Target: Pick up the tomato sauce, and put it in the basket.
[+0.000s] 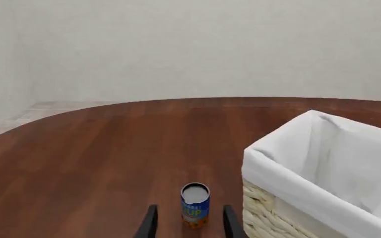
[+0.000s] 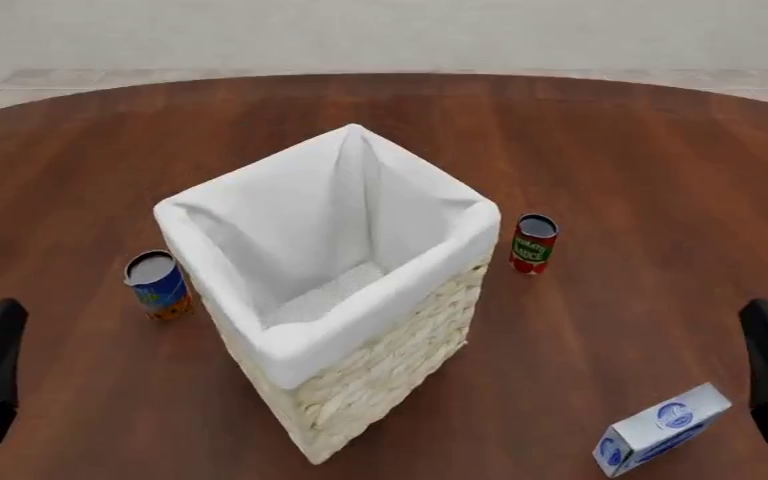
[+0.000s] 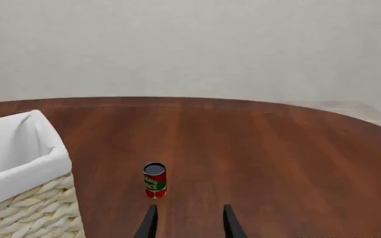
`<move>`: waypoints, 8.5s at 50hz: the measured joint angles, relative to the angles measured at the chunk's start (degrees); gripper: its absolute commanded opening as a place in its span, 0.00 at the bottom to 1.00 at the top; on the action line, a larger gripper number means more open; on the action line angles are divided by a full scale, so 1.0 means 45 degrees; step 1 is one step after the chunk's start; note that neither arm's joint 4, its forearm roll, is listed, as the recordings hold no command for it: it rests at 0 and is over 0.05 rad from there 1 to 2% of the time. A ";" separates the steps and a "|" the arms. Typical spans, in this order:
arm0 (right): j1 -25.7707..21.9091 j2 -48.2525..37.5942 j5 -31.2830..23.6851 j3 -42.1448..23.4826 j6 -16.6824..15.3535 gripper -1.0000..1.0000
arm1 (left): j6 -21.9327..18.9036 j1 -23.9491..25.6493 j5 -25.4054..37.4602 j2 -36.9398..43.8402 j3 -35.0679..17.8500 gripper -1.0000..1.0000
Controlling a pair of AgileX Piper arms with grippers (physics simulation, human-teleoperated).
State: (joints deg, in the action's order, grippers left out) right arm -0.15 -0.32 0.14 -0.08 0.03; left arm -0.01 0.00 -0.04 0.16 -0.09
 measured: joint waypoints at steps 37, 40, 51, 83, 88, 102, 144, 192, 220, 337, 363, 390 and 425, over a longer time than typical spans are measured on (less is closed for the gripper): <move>-0.0202 -0.2325 0.0819 -0.1463 -0.1251 1.00 | -0.0002 0.0000 -0.0016 0.0058 -0.0033 1.00; -0.0308 -0.2868 0.1120 -0.1649 -0.1355 1.00 | -0.0002 0.0000 -0.0016 0.0058 -0.0033 1.00; -0.0774 -0.4980 0.2298 -0.2269 -0.1692 1.00 | -0.0003 0.0000 -0.0016 0.0059 -0.0034 1.00; -0.1903 -1.0566 0.5357 -0.3766 -0.2069 1.00 | -0.0003 0.0001 -0.0016 0.0059 -0.0034 1.00; -0.2017 -1.1317 0.5737 -0.3983 -0.2096 1.00 | -0.0002 0.0001 -0.0016 0.0059 -0.0034 1.00; -0.2247 -1.3015 0.6721 -0.4350 -0.2107 1.00 | -0.0002 0.0001 -0.0016 0.0059 -0.0034 1.00; -0.2568 -1.7265 0.9327 -0.5208 -0.2012 1.00 | -0.0003 0.0000 -0.0016 0.0058 -0.0034 1.00; -0.2659 -2.0516 1.0797 -0.6262 -0.1981 1.00 | -0.0002 0.0000 -0.0016 0.0059 -0.0034 1.00; -0.2577 -2.2096 1.1446 -0.6726 -0.1900 1.00 | -0.0002 0.0000 -0.0016 0.0059 -0.0034 1.00; -0.2350 -2.6293 1.2291 -0.8831 -0.1484 0.00 | -0.0003 -0.0001 -0.0016 0.0059 -0.0034 1.00; -0.2353 -2.4484 1.1781 -0.8007 -0.1708 0.00 | -0.0002 0.0000 -0.0016 0.0059 -0.0034 1.00; -0.2399 -2.1717 1.0690 -0.6860 -0.1977 0.00 | -0.0003 0.0000 -0.0016 0.0061 -0.0034 1.00; -0.2808 -1.6399 0.7224 -0.5836 -0.2333 0.00 | -0.0003 0.0000 -0.0016 0.0059 -0.0034 1.00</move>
State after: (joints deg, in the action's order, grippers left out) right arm -12.79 -74.12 32.65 -26.34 -10.47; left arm -0.02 0.00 -0.11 0.42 -0.25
